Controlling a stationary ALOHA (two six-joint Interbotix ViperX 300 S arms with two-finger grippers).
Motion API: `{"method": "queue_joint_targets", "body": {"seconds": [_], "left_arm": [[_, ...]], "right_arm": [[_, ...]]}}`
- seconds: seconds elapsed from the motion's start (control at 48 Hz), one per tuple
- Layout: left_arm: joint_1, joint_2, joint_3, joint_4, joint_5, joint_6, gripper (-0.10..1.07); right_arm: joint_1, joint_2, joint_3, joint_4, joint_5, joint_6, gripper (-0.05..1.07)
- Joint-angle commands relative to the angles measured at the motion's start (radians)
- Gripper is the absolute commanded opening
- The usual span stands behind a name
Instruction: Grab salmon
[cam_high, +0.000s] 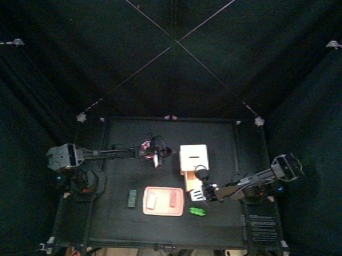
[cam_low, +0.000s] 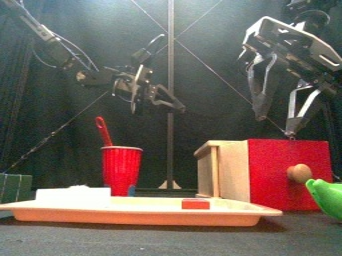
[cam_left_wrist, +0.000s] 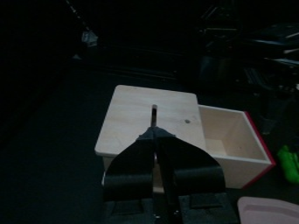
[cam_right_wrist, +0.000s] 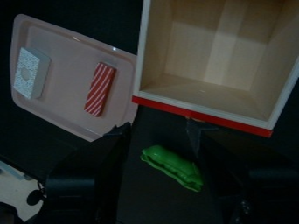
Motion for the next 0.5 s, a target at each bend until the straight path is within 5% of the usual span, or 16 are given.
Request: {"method": "queue_joint_targets", "body": {"seconds": [0.0, 0.479], "left_arm": [[-0.023, -0.095, 0.031, 0.003, -0.021, 0.002, 0.39], [-0.107, -0.229, 0.150, 0.083, -0.106, 0.031, 0.39]], "right_arm": [[0.003, -0.029, -0.025, -0.003, -0.003, -0.002, 0.88], [-0.002, 0.003, -0.067, -0.071, -0.054, 0.000, 0.88]]}}
